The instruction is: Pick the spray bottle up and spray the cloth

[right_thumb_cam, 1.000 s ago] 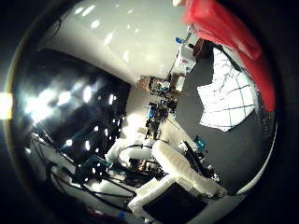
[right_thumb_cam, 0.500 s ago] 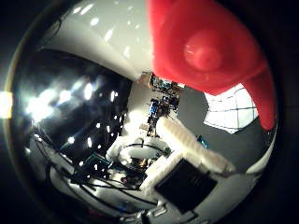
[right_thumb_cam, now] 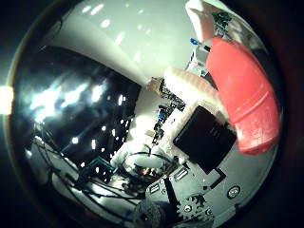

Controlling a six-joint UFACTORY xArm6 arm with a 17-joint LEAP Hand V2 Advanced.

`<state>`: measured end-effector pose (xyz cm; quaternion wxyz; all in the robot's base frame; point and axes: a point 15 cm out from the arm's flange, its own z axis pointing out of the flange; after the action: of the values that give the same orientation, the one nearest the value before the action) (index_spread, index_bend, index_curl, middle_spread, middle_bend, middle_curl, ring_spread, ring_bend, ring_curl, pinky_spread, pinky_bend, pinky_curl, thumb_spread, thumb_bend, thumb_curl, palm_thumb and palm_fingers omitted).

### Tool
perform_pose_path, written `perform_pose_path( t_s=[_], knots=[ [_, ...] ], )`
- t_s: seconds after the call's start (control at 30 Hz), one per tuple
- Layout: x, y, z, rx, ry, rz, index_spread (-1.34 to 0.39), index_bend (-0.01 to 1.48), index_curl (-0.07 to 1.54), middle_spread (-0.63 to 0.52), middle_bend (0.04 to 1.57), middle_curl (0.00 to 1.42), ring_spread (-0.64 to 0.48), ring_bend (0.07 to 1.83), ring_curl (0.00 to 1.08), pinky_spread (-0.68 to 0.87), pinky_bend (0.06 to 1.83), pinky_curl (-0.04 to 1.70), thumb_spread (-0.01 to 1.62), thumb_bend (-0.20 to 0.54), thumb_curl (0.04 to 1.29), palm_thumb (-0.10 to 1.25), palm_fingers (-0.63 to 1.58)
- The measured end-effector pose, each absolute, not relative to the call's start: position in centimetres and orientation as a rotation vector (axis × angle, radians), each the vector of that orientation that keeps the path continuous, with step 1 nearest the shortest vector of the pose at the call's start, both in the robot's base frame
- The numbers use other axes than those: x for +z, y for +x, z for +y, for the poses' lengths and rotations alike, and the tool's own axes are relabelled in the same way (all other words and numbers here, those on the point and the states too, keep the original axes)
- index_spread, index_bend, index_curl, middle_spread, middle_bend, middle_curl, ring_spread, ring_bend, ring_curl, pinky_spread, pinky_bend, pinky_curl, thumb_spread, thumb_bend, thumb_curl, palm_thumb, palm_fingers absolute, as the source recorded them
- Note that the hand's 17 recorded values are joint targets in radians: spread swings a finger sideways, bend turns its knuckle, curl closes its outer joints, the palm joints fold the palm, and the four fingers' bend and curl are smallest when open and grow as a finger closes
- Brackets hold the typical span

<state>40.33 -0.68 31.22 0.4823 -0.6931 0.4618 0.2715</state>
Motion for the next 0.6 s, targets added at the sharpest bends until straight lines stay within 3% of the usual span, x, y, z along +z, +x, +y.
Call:
perform_pose_path(
  t_s=[0.3,0.6],
  knots=[
    [31.3,40.4,-0.5,0.664,-1.657,1.127,-0.51,0.72,1.03,-0.34,1.02,1.04,-0.27,1.32,0.75,-0.36,1.17,0.96,1.0,-0.01,0.51,0.97,0.95],
    [34.0,40.3,-0.3,0.586,-1.55,1.117,-0.44,0.87,1.1,-0.29,1.09,1.06,-0.24,1.33,0.76,-0.29,1.14,1.13,1.01,-0.013,0.58,1.02,1.08]
  ],
)
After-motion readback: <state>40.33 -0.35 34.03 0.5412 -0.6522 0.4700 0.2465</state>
